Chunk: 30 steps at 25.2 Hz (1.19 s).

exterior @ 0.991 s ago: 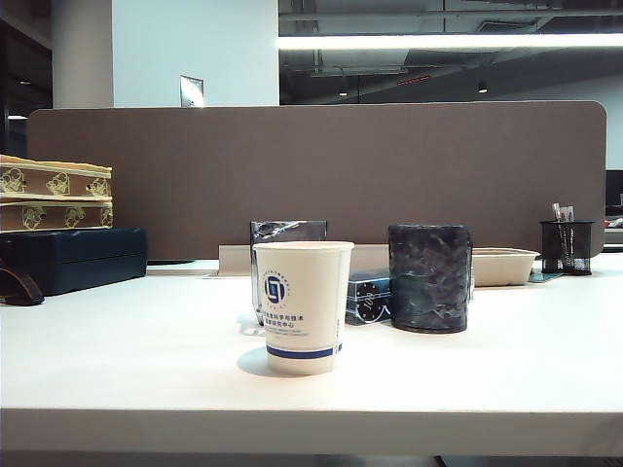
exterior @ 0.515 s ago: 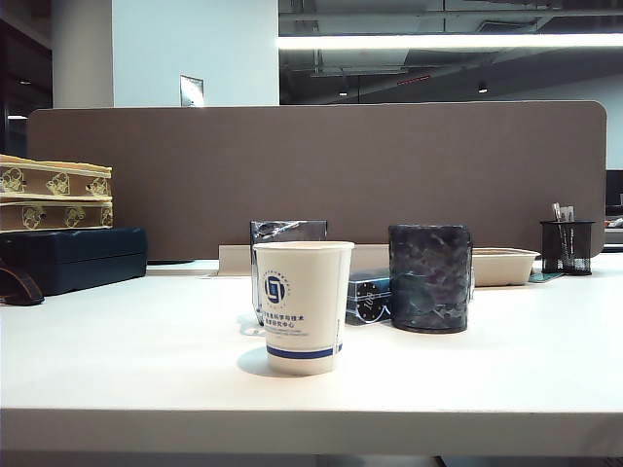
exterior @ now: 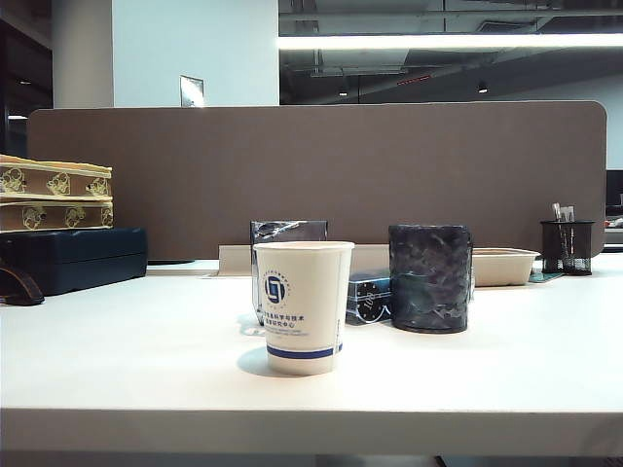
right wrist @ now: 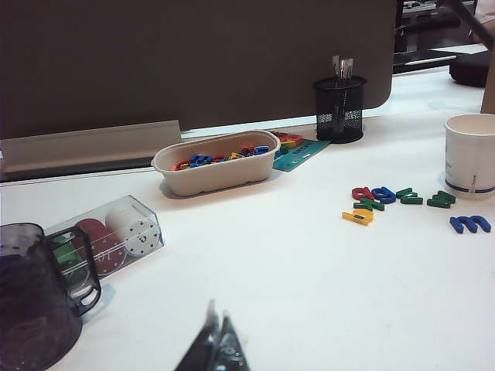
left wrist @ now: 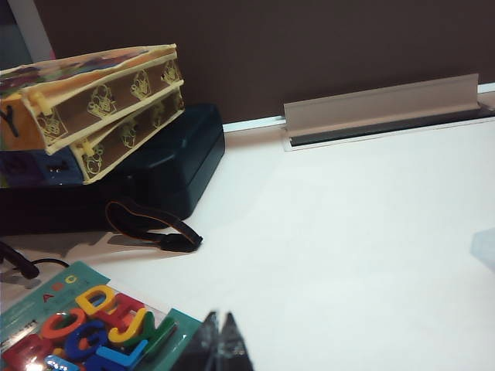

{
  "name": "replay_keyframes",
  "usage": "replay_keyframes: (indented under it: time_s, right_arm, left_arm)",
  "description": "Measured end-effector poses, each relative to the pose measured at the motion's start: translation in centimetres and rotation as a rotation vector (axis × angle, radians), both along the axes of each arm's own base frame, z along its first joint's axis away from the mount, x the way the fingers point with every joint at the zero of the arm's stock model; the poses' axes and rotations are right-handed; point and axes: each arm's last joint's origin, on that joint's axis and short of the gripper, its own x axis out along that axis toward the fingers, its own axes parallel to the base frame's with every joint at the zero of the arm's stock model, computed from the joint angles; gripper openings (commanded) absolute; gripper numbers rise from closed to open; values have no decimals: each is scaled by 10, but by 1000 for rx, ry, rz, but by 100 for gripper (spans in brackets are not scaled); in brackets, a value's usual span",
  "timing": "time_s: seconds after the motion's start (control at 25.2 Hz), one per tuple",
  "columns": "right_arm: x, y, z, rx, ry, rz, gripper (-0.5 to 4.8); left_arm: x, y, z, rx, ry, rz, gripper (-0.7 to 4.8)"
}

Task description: Pick up the letter "c" and put it in the paper cup.

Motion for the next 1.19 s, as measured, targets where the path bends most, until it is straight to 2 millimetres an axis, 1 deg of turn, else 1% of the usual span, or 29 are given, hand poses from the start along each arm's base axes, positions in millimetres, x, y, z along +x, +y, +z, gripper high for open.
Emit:
replay_keyframes:
  time_s: [0.24,0.36,0.48,0.67,0.87,1.19]
  right_arm:
    - [0,0,0,0,0,0,-8]
    - [0,0,0,0,0,0,-8]
    - [0,0,0,0,0,0,-8]
    - [0,0,0,0,0,0,-8]
    - [0,0,0,0,1,0,-8]
    - [0,0,-2,0,19,0,-8]
  left_arm:
    - [0,0,0,-20,0,0,-6]
    - [0,2,0,-82,2,11,-6]
    - [1,8,0,-172,1,29,-6]
    - [1,13,4,-183,-33,47,-6]
    - [1,14,9,-185,-86,56,-6]
    - [1,14,9,-181,-94,56,-6]
